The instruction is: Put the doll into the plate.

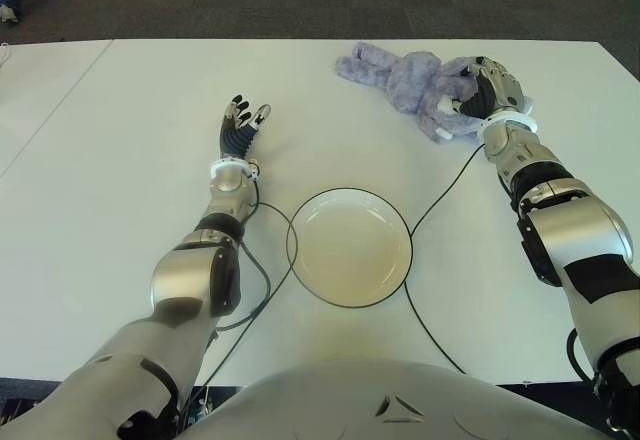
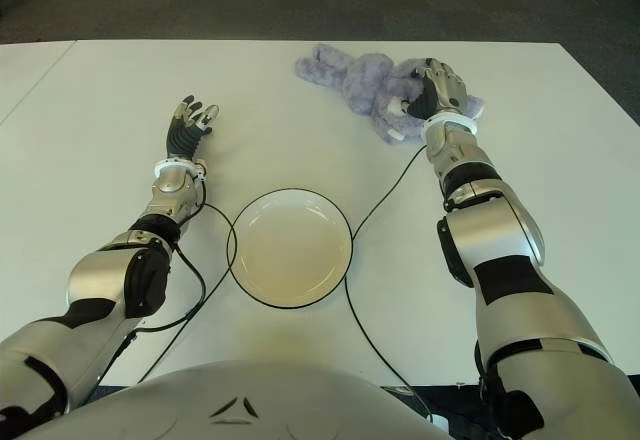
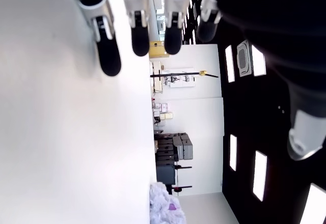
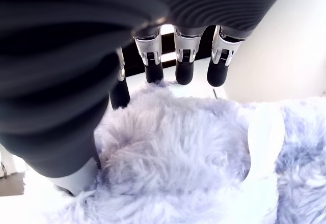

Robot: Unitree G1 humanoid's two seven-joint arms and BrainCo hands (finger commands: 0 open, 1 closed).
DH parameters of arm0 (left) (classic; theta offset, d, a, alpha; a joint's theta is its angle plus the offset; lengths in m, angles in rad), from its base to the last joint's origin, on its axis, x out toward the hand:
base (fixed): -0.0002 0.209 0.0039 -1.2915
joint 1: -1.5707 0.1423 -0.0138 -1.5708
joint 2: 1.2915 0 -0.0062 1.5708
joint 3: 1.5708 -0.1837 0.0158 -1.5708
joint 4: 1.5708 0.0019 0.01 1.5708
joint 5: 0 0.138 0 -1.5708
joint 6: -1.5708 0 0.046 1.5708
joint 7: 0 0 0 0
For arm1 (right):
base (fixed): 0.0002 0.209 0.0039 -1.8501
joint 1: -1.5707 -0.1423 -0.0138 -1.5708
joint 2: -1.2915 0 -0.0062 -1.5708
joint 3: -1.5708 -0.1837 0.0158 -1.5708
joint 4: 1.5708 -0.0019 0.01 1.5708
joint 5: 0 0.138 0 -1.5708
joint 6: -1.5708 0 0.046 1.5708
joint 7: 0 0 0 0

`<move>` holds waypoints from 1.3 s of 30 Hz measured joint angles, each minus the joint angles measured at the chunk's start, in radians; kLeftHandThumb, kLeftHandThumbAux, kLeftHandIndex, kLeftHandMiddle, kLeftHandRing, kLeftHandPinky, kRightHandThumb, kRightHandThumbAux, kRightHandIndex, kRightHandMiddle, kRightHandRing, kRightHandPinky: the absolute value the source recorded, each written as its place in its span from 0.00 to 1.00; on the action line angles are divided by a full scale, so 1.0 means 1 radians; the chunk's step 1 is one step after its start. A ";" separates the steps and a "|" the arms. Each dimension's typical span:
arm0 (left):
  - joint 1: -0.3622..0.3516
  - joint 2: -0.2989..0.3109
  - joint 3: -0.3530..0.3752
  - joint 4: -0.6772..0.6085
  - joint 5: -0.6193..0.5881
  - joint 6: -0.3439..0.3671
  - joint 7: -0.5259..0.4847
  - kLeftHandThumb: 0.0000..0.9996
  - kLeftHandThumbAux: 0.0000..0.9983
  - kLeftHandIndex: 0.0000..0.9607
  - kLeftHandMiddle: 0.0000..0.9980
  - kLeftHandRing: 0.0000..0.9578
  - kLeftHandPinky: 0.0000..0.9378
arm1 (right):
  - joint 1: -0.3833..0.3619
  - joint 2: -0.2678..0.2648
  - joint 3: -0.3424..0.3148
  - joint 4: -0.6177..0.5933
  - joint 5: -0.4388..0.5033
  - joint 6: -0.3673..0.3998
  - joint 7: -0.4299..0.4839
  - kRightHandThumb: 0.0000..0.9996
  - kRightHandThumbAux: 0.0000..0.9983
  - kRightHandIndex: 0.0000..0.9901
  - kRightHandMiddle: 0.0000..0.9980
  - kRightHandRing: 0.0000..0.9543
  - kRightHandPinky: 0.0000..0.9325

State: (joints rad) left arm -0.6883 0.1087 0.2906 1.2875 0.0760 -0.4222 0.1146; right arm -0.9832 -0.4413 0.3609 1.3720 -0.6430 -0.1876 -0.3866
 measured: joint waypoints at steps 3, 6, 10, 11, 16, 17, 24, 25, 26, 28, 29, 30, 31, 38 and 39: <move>0.000 -0.002 0.006 0.000 0.000 0.000 0.000 0.00 0.55 0.08 0.13 0.14 0.15 | 0.000 0.012 -0.006 0.000 0.005 0.000 -0.007 0.45 0.78 0.20 0.10 0.08 0.13; -0.001 -0.003 0.009 -0.001 0.000 0.000 0.000 0.00 0.55 0.08 0.14 0.15 0.16 | 0.000 0.023 -0.014 0.000 0.009 0.000 -0.014 0.51 0.78 0.21 0.12 0.11 0.18; -0.001 -0.004 0.013 -0.002 0.000 0.000 -0.001 0.00 0.57 0.08 0.15 0.15 0.15 | 0.003 0.037 -0.031 0.000 0.022 -0.001 -0.023 0.56 0.78 0.21 0.14 0.13 0.20; -0.001 -0.004 0.013 -0.002 0.000 0.000 -0.001 0.00 0.57 0.08 0.14 0.15 0.15 | 0.004 0.041 -0.036 0.000 0.025 -0.002 -0.026 0.57 0.78 0.21 0.14 0.13 0.20; -0.001 -0.005 0.014 -0.002 0.000 0.001 -0.002 0.00 0.58 0.07 0.13 0.13 0.12 | 0.013 0.061 -0.070 -0.001 0.059 -0.004 -0.040 0.58 0.78 0.21 0.14 0.13 0.17; -0.001 -0.005 0.014 -0.002 0.000 0.001 -0.003 0.00 0.59 0.07 0.12 0.13 0.12 | 0.016 0.065 -0.075 -0.001 0.064 -0.004 -0.042 0.59 0.78 0.21 0.14 0.13 0.17; -0.001 -0.005 0.017 -0.002 0.000 0.001 -0.011 0.00 0.60 0.08 0.12 0.13 0.12 | 0.036 0.093 -0.116 -0.007 0.101 -0.009 -0.056 0.60 0.79 0.19 0.13 0.11 0.13; -0.001 -0.005 0.017 -0.002 0.000 0.001 -0.012 0.00 0.60 0.08 0.12 0.13 0.12 | 0.038 0.095 -0.120 -0.008 0.102 -0.010 -0.056 0.60 0.80 0.18 0.13 0.11 0.13; -0.001 -0.005 0.017 -0.002 0.000 0.001 -0.013 0.00 0.60 0.08 0.12 0.13 0.12 | 0.041 0.097 -0.124 -0.009 0.104 -0.011 -0.056 0.60 0.80 0.18 0.13 0.11 0.13; -0.001 -0.005 0.018 -0.002 -0.001 0.001 -0.014 0.00 0.60 0.08 0.12 0.12 0.12 | 0.045 0.100 -0.129 -0.011 0.110 -0.013 -0.056 0.62 0.80 0.18 0.13 0.12 0.15; -0.001 -0.005 0.019 -0.002 -0.002 0.001 -0.016 0.00 0.60 0.08 0.11 0.12 0.12 | 0.048 0.101 -0.132 -0.012 0.112 -0.015 -0.055 0.63 0.80 0.18 0.13 0.13 0.16; -0.001 -0.005 0.020 -0.002 -0.005 0.001 -0.018 0.00 0.60 0.08 0.11 0.12 0.12 | 0.052 0.102 -0.136 -0.013 0.116 -0.016 -0.053 0.64 0.80 0.18 0.13 0.13 0.17; -0.001 -0.005 0.021 -0.002 -0.007 0.001 -0.020 0.00 0.60 0.08 0.11 0.12 0.12 | 0.057 0.102 -0.139 -0.014 0.118 -0.017 -0.050 0.64 0.80 0.18 0.13 0.13 0.17; 0.000 -0.006 0.039 -0.002 -0.021 0.001 -0.031 0.00 0.61 0.09 0.14 0.14 0.15 | 0.075 0.107 -0.185 -0.028 0.156 -0.021 0.007 0.54 0.82 0.15 0.17 0.25 0.37; 0.000 -0.006 0.041 -0.002 -0.022 0.001 -0.032 0.00 0.61 0.09 0.13 0.14 0.14 | 0.075 0.107 -0.190 -0.029 0.162 -0.020 0.018 0.51 0.82 0.15 0.24 0.39 0.51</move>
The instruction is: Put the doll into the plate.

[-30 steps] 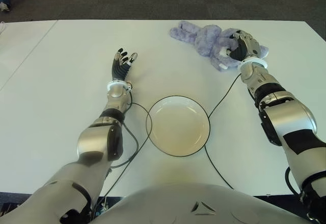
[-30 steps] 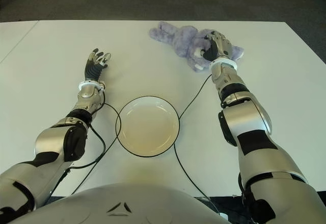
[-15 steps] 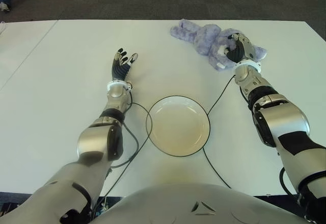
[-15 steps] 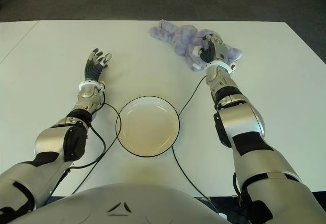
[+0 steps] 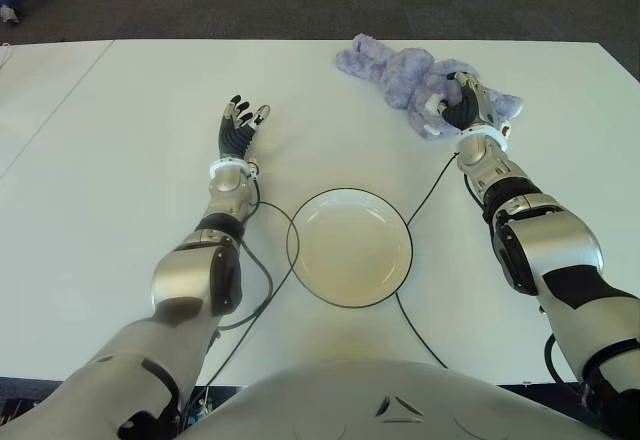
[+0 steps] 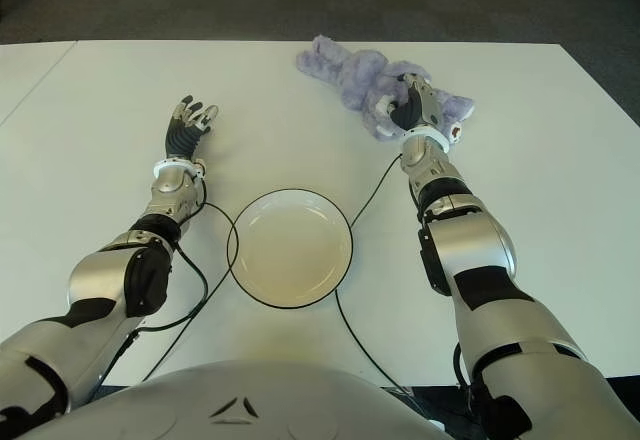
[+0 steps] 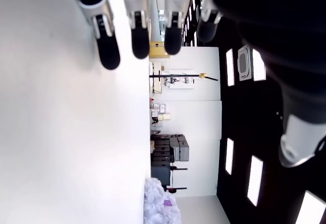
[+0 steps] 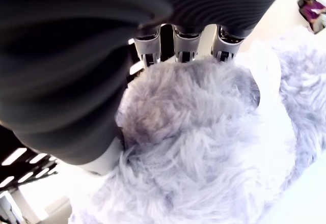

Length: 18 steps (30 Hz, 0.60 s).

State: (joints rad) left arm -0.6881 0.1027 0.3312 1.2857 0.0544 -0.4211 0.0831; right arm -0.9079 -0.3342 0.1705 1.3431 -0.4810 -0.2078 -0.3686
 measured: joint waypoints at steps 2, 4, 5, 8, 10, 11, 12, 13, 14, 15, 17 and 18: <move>0.000 0.000 0.003 0.000 0.000 0.000 0.000 0.00 0.62 0.09 0.13 0.14 0.14 | -0.003 0.000 -0.014 -0.004 0.012 0.004 0.028 0.49 0.83 0.17 0.32 0.48 0.59; 0.000 0.000 0.005 -0.003 0.000 0.000 0.000 0.00 0.62 0.09 0.13 0.14 0.14 | -0.011 -0.001 -0.022 -0.009 0.018 0.016 0.058 0.46 0.83 0.19 0.36 0.52 0.64; -0.001 0.000 0.005 -0.004 0.000 0.000 0.000 0.00 0.62 0.09 0.14 0.14 0.14 | -0.016 -0.002 -0.024 -0.011 0.018 0.022 0.073 0.43 0.83 0.21 0.44 0.56 0.67; -0.001 0.000 0.008 -0.009 -0.004 0.000 0.000 0.00 0.62 0.10 0.14 0.15 0.15 | -0.039 0.000 -0.024 -0.014 0.018 0.049 0.126 0.36 0.84 0.23 0.49 0.60 0.69; 0.001 0.000 0.011 -0.010 -0.009 0.000 -0.001 0.00 0.61 0.10 0.15 0.16 0.16 | -0.053 0.004 -0.024 -0.016 0.018 0.067 0.159 0.35 0.82 0.24 0.52 0.62 0.71; 0.002 0.000 0.012 -0.009 -0.011 0.000 -0.002 0.00 0.61 0.11 0.15 0.16 0.17 | -0.060 0.007 -0.025 -0.017 0.018 0.074 0.174 0.31 0.83 0.23 0.52 0.64 0.73; 0.001 0.000 0.013 -0.010 -0.014 0.000 -0.005 0.00 0.61 0.11 0.16 0.17 0.18 | -0.065 0.011 -0.025 -0.018 0.019 0.079 0.188 0.27 0.84 0.24 0.54 0.65 0.74; 0.001 0.000 0.013 -0.010 -0.017 0.000 -0.007 0.00 0.61 0.12 0.17 0.17 0.18 | -0.070 0.015 -0.025 -0.019 0.020 0.083 0.203 0.24 0.84 0.24 0.55 0.66 0.73; 0.001 0.000 0.014 -0.010 -0.017 0.000 -0.010 0.00 0.61 0.12 0.17 0.18 0.18 | -0.076 0.019 -0.025 -0.020 0.021 0.085 0.220 0.24 0.84 0.24 0.55 0.66 0.73; 0.001 0.000 0.015 -0.011 -0.018 0.000 -0.012 0.00 0.62 0.12 0.17 0.18 0.19 | -0.080 0.022 -0.025 -0.022 0.022 0.086 0.235 0.57 0.76 0.37 0.56 0.68 0.76; 0.000 0.000 0.015 -0.012 -0.018 0.000 -0.015 0.00 0.62 0.12 0.17 0.18 0.19 | -0.086 0.030 -0.024 -0.030 0.024 0.085 0.268 0.67 0.74 0.41 0.59 0.71 0.80; 0.000 0.000 0.015 -0.013 -0.018 0.000 -0.016 0.00 0.62 0.12 0.17 0.18 0.18 | -0.087 0.034 -0.023 -0.035 0.024 0.083 0.283 0.68 0.74 0.41 0.59 0.72 0.81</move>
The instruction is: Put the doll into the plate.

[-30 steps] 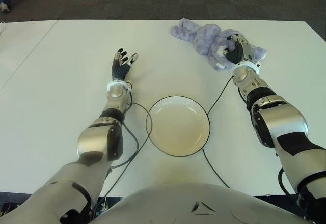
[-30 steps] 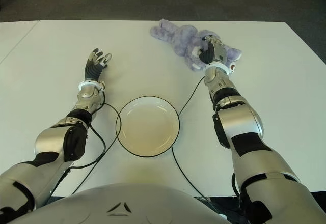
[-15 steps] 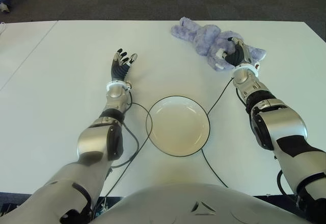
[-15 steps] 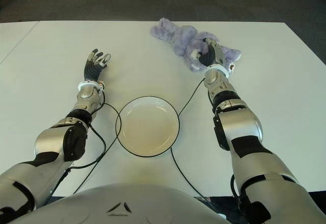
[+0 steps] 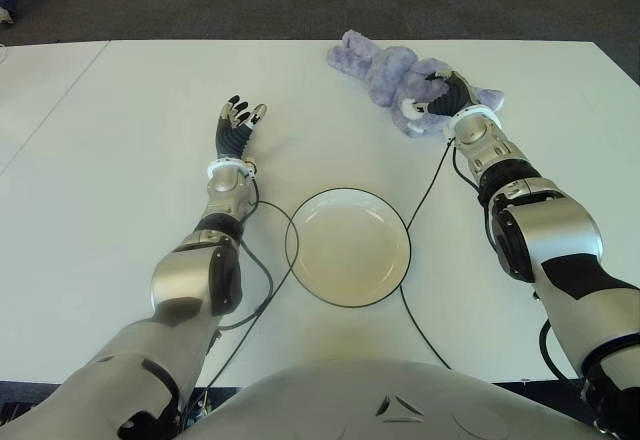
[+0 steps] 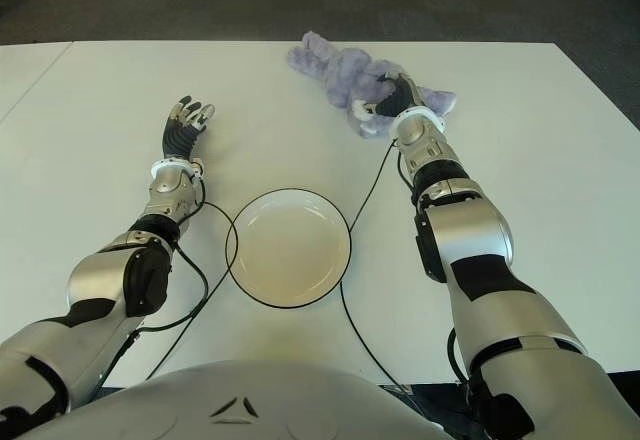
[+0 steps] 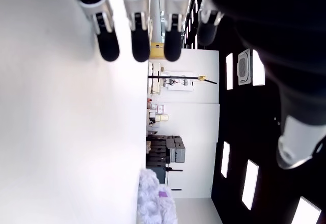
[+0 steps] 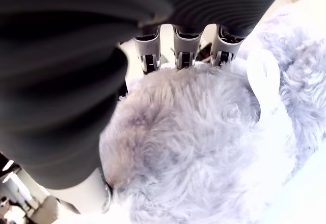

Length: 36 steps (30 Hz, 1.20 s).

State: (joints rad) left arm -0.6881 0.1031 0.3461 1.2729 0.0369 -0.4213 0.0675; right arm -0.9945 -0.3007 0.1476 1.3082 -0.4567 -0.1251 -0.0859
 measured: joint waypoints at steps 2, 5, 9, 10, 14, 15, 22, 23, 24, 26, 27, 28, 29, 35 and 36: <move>-0.001 0.000 -0.001 -0.003 0.000 0.000 0.000 0.00 0.62 0.12 0.18 0.19 0.20 | 0.000 0.007 0.003 -0.011 0.001 -0.016 0.031 0.68 0.74 0.41 0.59 0.71 0.80; 0.001 0.000 -0.001 -0.004 0.000 0.000 -0.002 0.00 0.62 0.13 0.19 0.20 0.22 | 0.002 0.015 0.009 -0.025 0.006 -0.048 0.081 0.68 0.74 0.41 0.58 0.70 0.76; 0.004 -0.002 0.003 -0.003 -0.004 0.000 -0.008 0.00 0.62 0.13 0.19 0.20 0.20 | 0.010 0.024 0.032 -0.037 0.008 -0.094 0.134 0.69 0.74 0.41 0.56 0.69 0.74; 0.005 -0.002 0.003 -0.003 -0.005 0.000 -0.008 0.00 0.61 0.13 0.19 0.20 0.19 | 0.013 0.026 0.038 -0.040 0.008 -0.106 0.143 0.69 0.74 0.41 0.55 0.68 0.72; 0.008 -0.004 0.001 -0.003 -0.005 0.000 -0.008 0.00 0.61 0.13 0.18 0.19 0.18 | 0.035 0.035 0.070 -0.051 0.007 -0.161 0.170 0.69 0.74 0.41 0.52 0.66 0.69; 0.009 -0.004 0.001 -0.003 -0.005 0.000 -0.008 0.00 0.61 0.13 0.18 0.18 0.17 | 0.039 0.036 0.077 -0.053 0.007 -0.174 0.175 0.69 0.74 0.41 0.50 0.64 0.68; 0.011 -0.009 -0.003 -0.003 -0.005 0.000 -0.009 0.00 0.61 0.14 0.18 0.18 0.19 | 0.083 0.040 0.104 -0.102 0.034 -0.254 0.210 0.69 0.74 0.41 0.45 0.58 0.62; 0.010 -0.010 -0.003 -0.003 -0.005 0.000 -0.009 0.00 0.61 0.14 0.18 0.19 0.19 | 0.091 0.040 0.103 -0.111 0.045 -0.261 0.219 0.69 0.74 0.41 0.45 0.58 0.61; 0.010 -0.010 -0.003 -0.003 -0.005 0.000 -0.009 0.00 0.61 0.14 0.19 0.19 0.20 | 0.101 0.039 0.102 -0.125 0.059 -0.271 0.231 0.69 0.74 0.41 0.45 0.58 0.60; 0.009 -0.011 -0.002 -0.003 -0.007 0.000 -0.009 0.00 0.62 0.14 0.19 0.19 0.19 | 0.119 0.038 0.102 -0.146 0.079 -0.290 0.250 0.69 0.74 0.41 0.44 0.57 0.61; 0.009 -0.012 -0.002 -0.003 -0.007 0.000 -0.009 0.00 0.62 0.14 0.19 0.19 0.19 | 0.128 0.038 0.102 -0.154 0.086 -0.299 0.257 0.69 0.74 0.41 0.44 0.57 0.62; 0.009 -0.012 -0.002 -0.003 -0.008 0.000 -0.009 0.00 0.62 0.14 0.19 0.19 0.19 | 0.135 0.037 0.103 -0.162 0.092 -0.310 0.263 0.69 0.74 0.41 0.45 0.58 0.63; 0.009 -0.012 -0.001 -0.003 -0.008 0.000 -0.009 0.00 0.62 0.14 0.19 0.19 0.20 | 0.144 0.036 0.105 -0.170 0.097 -0.324 0.272 0.69 0.74 0.41 0.46 0.58 0.64; 0.007 -0.016 0.001 -0.003 -0.009 0.000 -0.009 0.00 0.63 0.13 0.18 0.19 0.20 | 0.198 0.014 0.114 -0.228 0.128 -0.421 0.336 0.70 0.74 0.41 0.48 0.60 0.67; 0.007 -0.017 0.001 -0.003 -0.009 0.000 -0.009 0.00 0.63 0.13 0.18 0.19 0.20 | 0.210 0.009 0.115 -0.240 0.133 -0.436 0.348 0.70 0.74 0.41 0.48 0.60 0.67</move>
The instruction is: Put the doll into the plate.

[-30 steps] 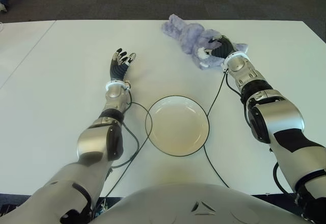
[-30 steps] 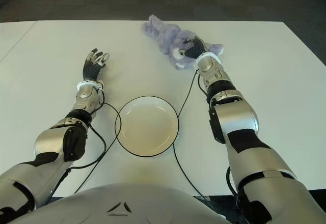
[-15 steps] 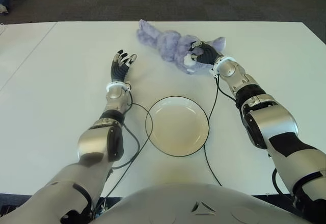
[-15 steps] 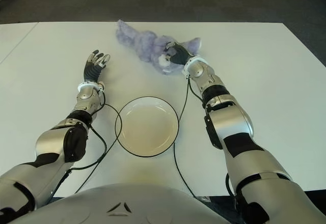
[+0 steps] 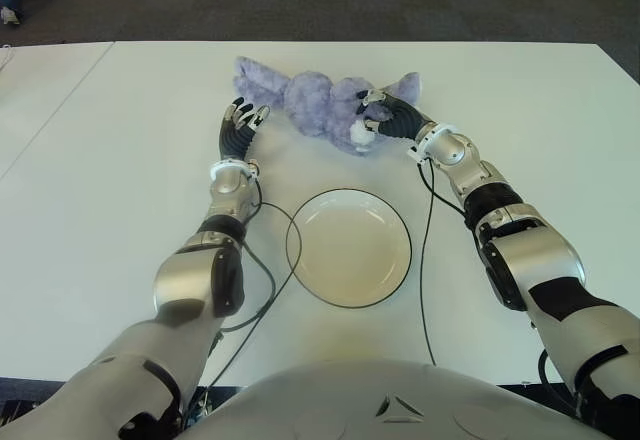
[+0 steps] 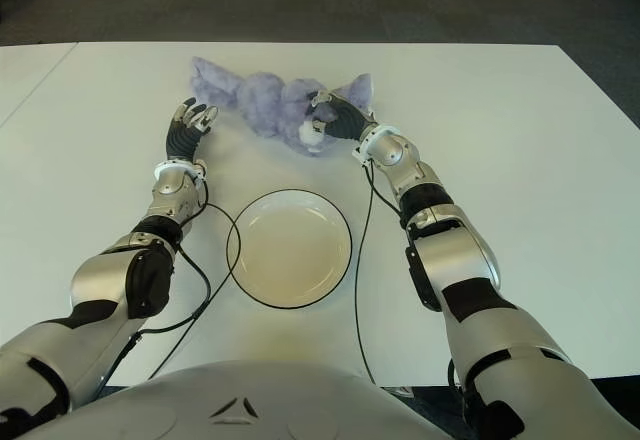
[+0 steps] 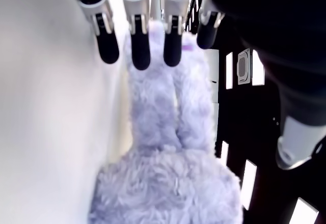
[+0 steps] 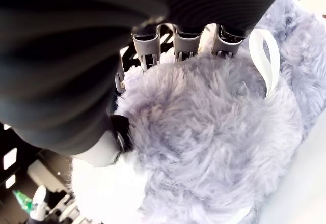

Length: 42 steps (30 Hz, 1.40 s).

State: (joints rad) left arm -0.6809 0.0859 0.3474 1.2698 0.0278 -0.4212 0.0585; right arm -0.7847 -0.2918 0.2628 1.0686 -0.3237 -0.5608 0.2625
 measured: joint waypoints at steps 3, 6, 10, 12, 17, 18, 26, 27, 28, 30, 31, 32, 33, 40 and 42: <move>0.000 -0.002 0.001 0.000 -0.001 0.001 0.000 0.00 0.63 0.12 0.18 0.19 0.19 | 0.029 -0.013 0.006 -0.032 0.014 -0.038 0.031 0.70 0.74 0.41 0.48 0.61 0.67; 0.000 -0.003 0.001 0.000 -0.001 0.003 0.002 0.00 0.63 0.12 0.18 0.19 0.18 | 0.054 -0.025 0.015 -0.061 0.018 -0.071 0.044 0.70 0.74 0.41 0.48 0.61 0.67; 0.000 -0.003 0.001 0.000 0.000 0.003 0.004 0.00 0.62 0.12 0.18 0.20 0.22 | 0.077 -0.035 0.021 -0.085 0.029 -0.101 0.047 0.70 0.73 0.41 0.48 0.62 0.69; 0.000 -0.003 0.001 0.000 0.000 0.003 0.004 0.00 0.61 0.12 0.19 0.20 0.21 | 0.083 -0.037 0.022 -0.091 0.038 -0.114 0.050 0.70 0.73 0.41 0.49 0.62 0.69; 0.000 -0.004 0.000 0.000 0.000 0.003 0.004 0.00 0.60 0.12 0.19 0.21 0.22 | 0.105 -0.040 0.026 -0.098 0.057 -0.140 0.061 0.70 0.73 0.41 0.49 0.63 0.69; 0.000 -0.004 0.000 0.000 0.000 0.003 0.004 0.00 0.60 0.12 0.19 0.21 0.22 | 0.107 -0.040 0.027 -0.099 0.059 -0.143 0.061 0.70 0.73 0.41 0.49 0.63 0.69; 0.000 -0.004 -0.004 0.000 0.000 0.003 0.004 0.00 0.60 0.12 0.19 0.21 0.22 | 0.110 -0.041 0.030 -0.106 0.066 -0.155 0.063 0.70 0.73 0.41 0.51 0.63 0.69; 0.001 -0.004 -0.004 0.000 0.000 0.003 0.004 0.00 0.60 0.12 0.19 0.21 0.22 | 0.110 -0.041 0.030 -0.107 0.066 -0.156 0.063 0.70 0.73 0.41 0.51 0.63 0.69; 0.000 -0.004 -0.005 0.000 0.000 0.003 0.004 0.00 0.61 0.11 0.19 0.21 0.22 | 0.111 -0.042 0.030 -0.109 0.066 -0.158 0.063 0.70 0.73 0.41 0.51 0.63 0.69; 0.000 -0.004 -0.006 0.000 0.000 0.003 0.004 0.00 0.61 0.10 0.18 0.20 0.21 | 0.112 -0.042 0.030 -0.112 0.066 -0.160 0.063 0.70 0.73 0.41 0.52 0.63 0.70; 0.000 -0.004 -0.006 0.000 0.000 0.003 0.004 0.00 0.62 0.09 0.17 0.19 0.19 | 0.112 -0.043 0.030 -0.112 0.065 -0.161 0.061 0.70 0.73 0.41 0.53 0.64 0.72; 0.000 -0.004 -0.007 0.000 0.000 0.003 0.004 0.00 0.62 0.08 0.16 0.18 0.19 | 0.112 -0.044 0.030 -0.112 0.065 -0.162 0.058 0.70 0.73 0.41 0.54 0.65 0.72; 0.000 -0.004 -0.008 0.000 0.001 0.003 0.004 0.00 0.62 0.08 0.16 0.18 0.19 | 0.112 -0.046 0.030 -0.111 0.065 -0.162 0.055 0.70 0.73 0.41 0.54 0.65 0.72; -0.005 -0.003 -0.013 0.000 0.003 0.009 0.004 0.00 0.66 0.04 0.11 0.14 0.15 | 0.112 -0.059 0.030 -0.115 0.066 -0.166 0.047 0.70 0.73 0.41 0.56 0.68 0.76; -0.008 -0.003 -0.015 0.000 0.005 0.014 0.000 0.00 0.64 0.02 0.08 0.11 0.11 | 0.116 -0.069 0.029 -0.128 0.071 -0.166 0.057 0.70 0.73 0.41 0.56 0.69 0.77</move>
State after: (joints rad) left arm -0.6886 0.0829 0.3320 1.2700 0.0327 -0.4074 0.0582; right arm -0.6690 -0.3613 0.2920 0.9408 -0.2523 -0.7265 0.3197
